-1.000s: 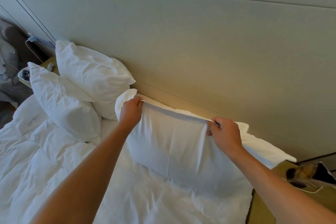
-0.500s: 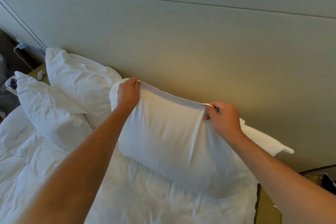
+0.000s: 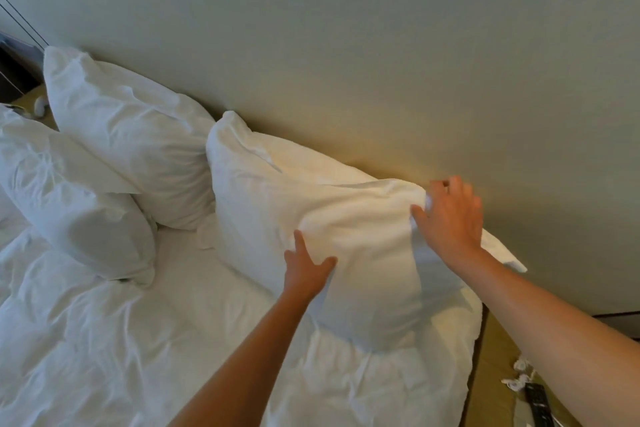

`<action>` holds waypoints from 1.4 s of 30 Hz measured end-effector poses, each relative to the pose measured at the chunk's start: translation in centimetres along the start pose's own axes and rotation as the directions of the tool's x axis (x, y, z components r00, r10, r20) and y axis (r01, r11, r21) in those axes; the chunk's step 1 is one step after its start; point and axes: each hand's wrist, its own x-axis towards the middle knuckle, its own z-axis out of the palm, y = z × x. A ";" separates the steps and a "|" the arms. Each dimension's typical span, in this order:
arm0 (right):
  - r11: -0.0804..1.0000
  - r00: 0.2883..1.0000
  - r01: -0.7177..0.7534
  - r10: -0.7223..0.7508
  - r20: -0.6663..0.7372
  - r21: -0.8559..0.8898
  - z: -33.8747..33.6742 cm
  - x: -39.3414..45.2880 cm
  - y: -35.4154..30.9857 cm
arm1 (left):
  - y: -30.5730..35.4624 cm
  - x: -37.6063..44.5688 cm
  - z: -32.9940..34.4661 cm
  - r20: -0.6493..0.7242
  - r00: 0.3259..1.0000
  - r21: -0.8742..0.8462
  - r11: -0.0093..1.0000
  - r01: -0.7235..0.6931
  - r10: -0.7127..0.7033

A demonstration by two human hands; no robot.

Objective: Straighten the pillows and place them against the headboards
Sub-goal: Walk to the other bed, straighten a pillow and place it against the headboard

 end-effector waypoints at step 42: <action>0.960 0.917 0.132 -0.213 0.337 0.248 -3.1 -8.7 14.4 | 8.3 -14.0 11.2 0.171 0.970 -0.058 0.985 -0.165 0.173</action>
